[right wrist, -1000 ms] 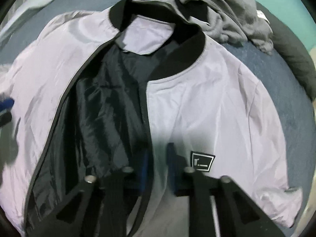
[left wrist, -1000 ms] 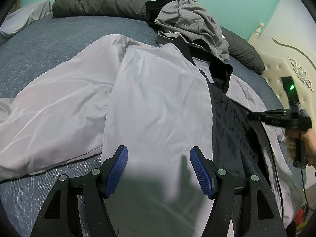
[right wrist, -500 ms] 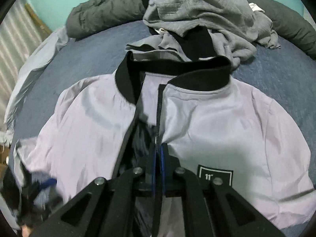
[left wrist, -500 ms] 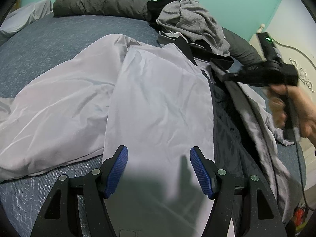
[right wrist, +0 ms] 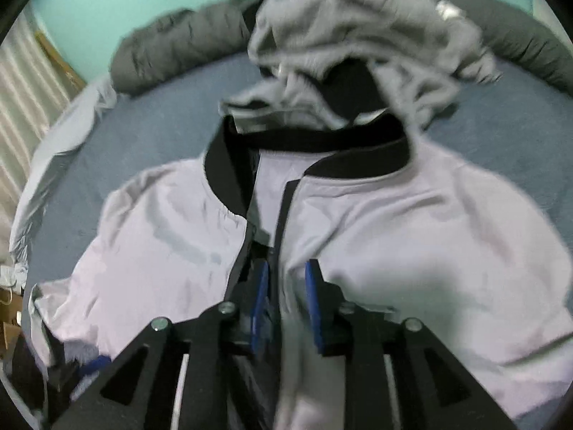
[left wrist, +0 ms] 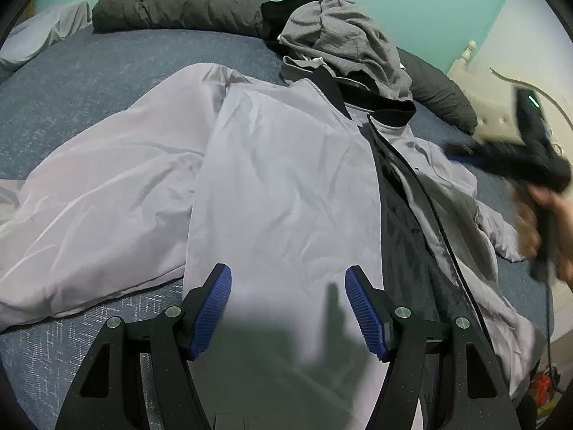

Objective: Fold clothes

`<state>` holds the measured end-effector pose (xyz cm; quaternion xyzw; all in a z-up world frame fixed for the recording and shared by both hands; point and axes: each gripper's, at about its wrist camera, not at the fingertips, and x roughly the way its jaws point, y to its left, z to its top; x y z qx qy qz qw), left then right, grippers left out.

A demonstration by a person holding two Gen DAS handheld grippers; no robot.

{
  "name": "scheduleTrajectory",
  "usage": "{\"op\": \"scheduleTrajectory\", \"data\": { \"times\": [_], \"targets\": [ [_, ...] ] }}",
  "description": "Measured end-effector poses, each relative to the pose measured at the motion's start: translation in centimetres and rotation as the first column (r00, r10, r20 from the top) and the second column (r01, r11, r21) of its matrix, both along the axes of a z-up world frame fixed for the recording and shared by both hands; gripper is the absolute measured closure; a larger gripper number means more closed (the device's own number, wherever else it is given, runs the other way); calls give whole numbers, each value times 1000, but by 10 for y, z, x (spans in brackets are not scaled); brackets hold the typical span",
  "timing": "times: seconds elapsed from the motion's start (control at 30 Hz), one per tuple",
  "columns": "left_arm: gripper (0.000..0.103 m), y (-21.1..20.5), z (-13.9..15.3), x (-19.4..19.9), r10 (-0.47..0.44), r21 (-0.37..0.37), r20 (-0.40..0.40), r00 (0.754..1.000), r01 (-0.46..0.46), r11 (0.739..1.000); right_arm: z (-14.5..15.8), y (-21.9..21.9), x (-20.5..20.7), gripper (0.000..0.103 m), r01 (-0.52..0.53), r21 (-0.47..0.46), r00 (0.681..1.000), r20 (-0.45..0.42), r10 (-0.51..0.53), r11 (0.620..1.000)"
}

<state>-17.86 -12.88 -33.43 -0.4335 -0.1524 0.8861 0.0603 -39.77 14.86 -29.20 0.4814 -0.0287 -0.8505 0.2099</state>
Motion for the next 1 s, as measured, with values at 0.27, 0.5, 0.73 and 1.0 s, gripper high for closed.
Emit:
{"op": "scheduleTrajectory", "data": {
  "times": [0.27, 0.5, 0.73, 1.0],
  "targets": [
    [33, 0, 19, 22, 1, 10, -21, 1000, -1, 1000, 5, 98, 113, 82, 79, -8, 997, 12, -79, 997],
    [33, 6, 35, 63, 3, -18, -40, 999, -4, 1000, 12, 121, 215, 82, -9, -43, 1000, 0, 9, 999],
    [33, 2, 32, 119, 14, -36, -23, 1000, -14, 999, -8, 100, 261, 82, -92, -33, 995, 42, 93, 995],
    [33, -14, 35, 164, 52, -43, -38, 998, -54, 998, -45, 96, 278, 82, -57, 65, 993, 107, 50, 996]
  ]
}}
